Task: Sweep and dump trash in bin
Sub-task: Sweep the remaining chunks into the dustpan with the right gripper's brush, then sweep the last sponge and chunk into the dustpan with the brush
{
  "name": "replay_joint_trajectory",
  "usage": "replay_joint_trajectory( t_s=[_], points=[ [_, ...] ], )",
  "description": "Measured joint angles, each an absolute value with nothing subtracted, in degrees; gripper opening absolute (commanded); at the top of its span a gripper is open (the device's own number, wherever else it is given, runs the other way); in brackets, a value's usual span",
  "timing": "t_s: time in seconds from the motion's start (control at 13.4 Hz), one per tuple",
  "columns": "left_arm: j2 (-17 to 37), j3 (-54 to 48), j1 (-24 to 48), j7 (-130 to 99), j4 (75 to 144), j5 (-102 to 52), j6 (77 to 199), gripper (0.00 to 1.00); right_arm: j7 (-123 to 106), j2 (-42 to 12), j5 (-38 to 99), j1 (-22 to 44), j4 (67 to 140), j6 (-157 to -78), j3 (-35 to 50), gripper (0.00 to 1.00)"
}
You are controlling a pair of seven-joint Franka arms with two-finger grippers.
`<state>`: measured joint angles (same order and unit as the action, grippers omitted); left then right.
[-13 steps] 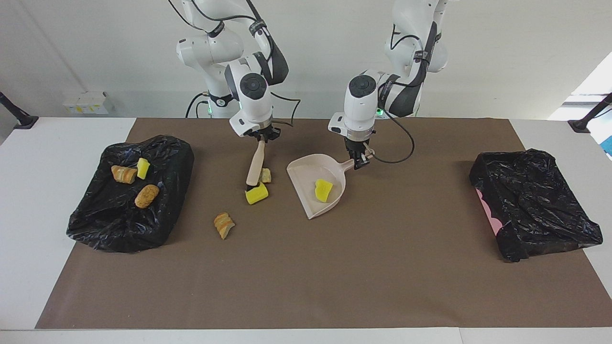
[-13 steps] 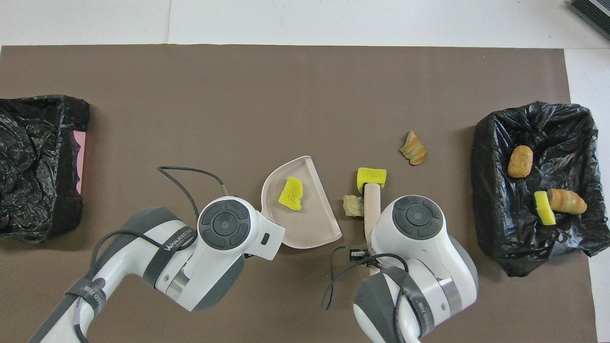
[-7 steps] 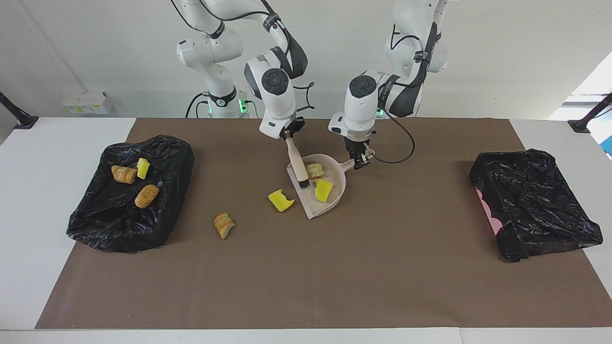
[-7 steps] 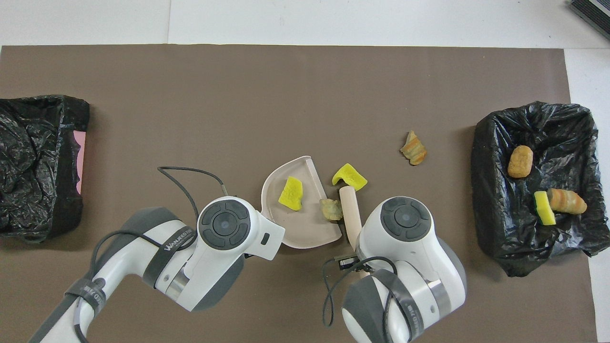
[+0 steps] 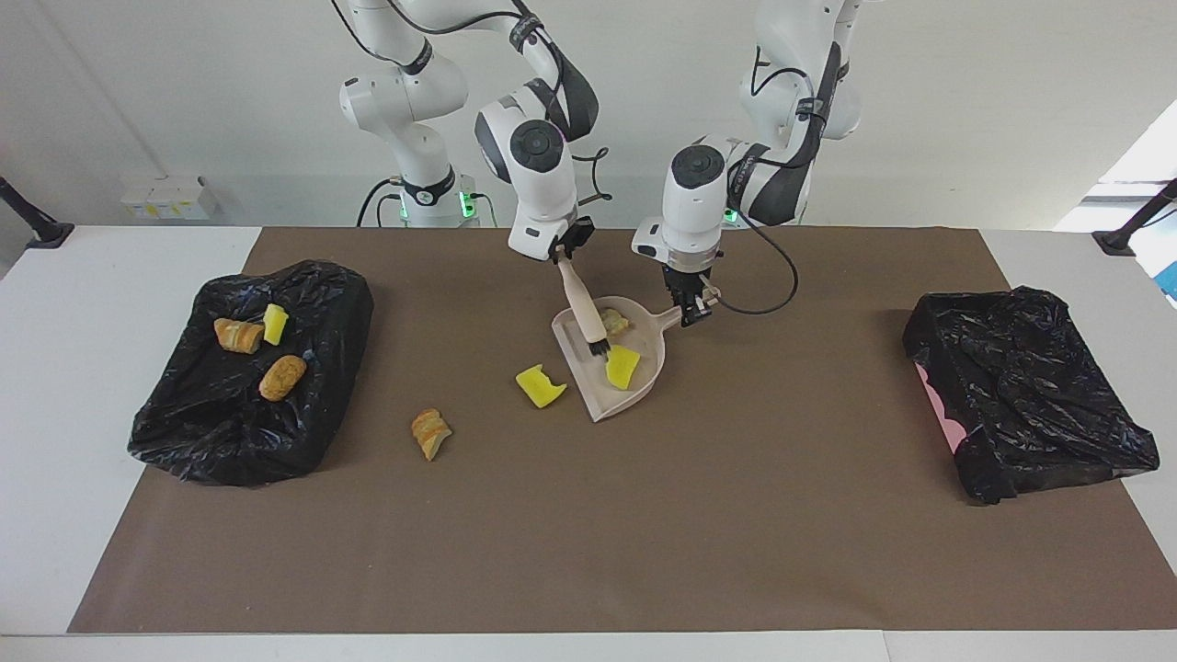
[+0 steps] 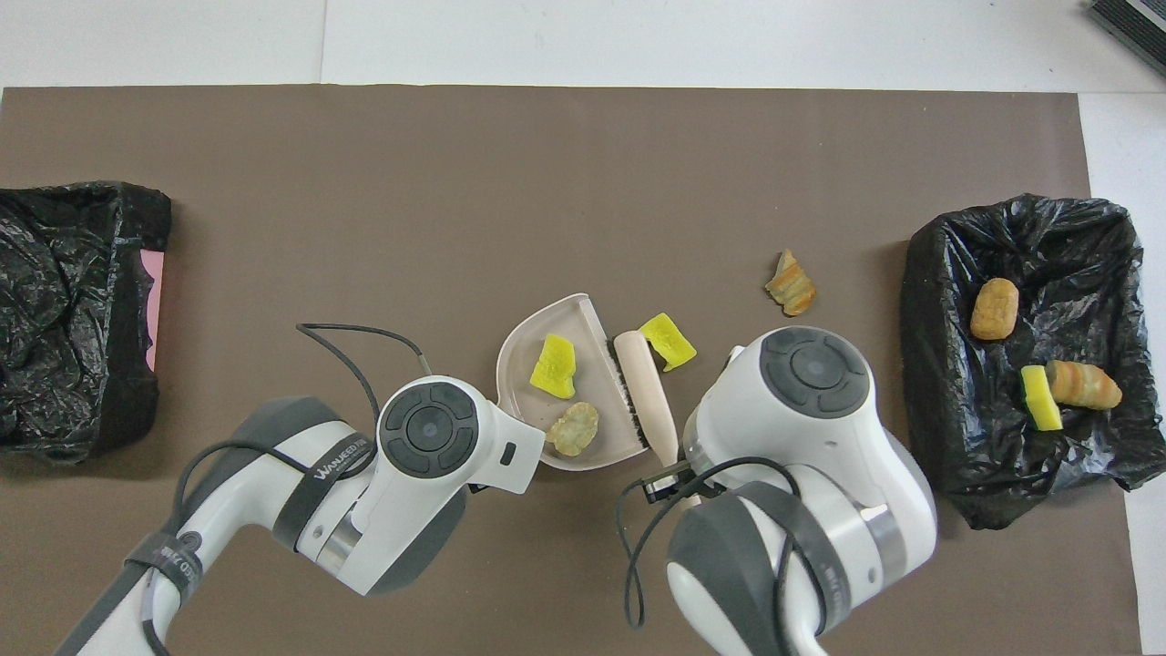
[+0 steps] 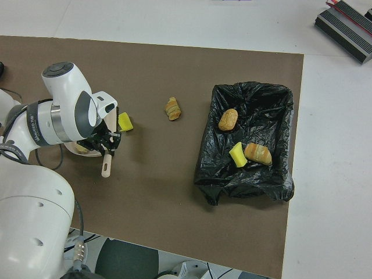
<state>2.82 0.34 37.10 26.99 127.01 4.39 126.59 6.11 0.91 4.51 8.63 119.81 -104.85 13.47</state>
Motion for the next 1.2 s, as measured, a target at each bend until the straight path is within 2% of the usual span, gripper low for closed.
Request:
replay_joint_trajectory(
  t_s=[0.22,0.52,0.9,1.2],
  points=[
    [2.8,0.3,37.1,26.1,127.0,4.4,126.6,0.00,6.0,-1.7,-6.9,1.9,118.5,-105.1,13.3,0.00],
    [2.8,0.3,37.1,25.8,127.0,4.4,126.6,0.00,5.4,-5.6,-19.0,-3.3,114.9,-106.3,13.3,0.00],
    [2.8,0.4,37.1,25.7,127.0,4.4,126.6,0.00,5.3,-11.6,-21.4,-2.9,113.6,-109.7,13.9,0.00],
    [2.8,0.4,37.1,25.7,127.0,4.4,126.6,0.00,5.3,-14.0,-18.8,2.5,113.1,-111.7,14.1,0.00]
  ],
)
